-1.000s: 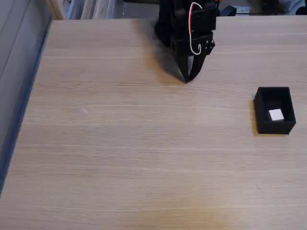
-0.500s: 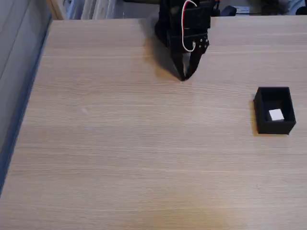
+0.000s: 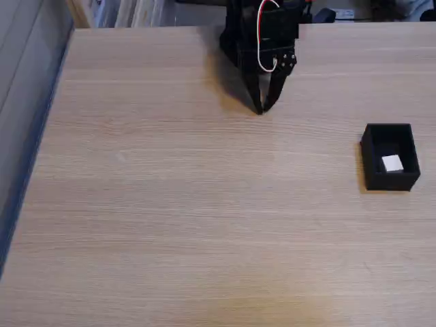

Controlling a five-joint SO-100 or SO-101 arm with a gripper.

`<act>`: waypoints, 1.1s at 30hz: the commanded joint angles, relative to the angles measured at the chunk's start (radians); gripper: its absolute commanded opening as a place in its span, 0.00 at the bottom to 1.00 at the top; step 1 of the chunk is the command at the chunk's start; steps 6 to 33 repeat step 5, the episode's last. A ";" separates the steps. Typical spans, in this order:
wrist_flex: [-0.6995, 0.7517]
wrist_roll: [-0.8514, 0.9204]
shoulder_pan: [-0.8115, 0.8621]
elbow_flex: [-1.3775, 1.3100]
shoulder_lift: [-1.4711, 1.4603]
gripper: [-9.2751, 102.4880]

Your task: Pick a white block and place it in the black box.

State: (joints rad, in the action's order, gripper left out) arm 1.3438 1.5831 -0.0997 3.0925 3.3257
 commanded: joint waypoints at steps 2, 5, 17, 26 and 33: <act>0.003 0.005 0.006 0.014 0.006 0.08; 0.003 0.008 0.006 0.014 0.006 0.08; 0.003 0.008 0.006 0.014 0.006 0.08; 0.003 0.008 0.006 0.014 0.006 0.08; 0.003 0.008 0.006 0.014 0.006 0.08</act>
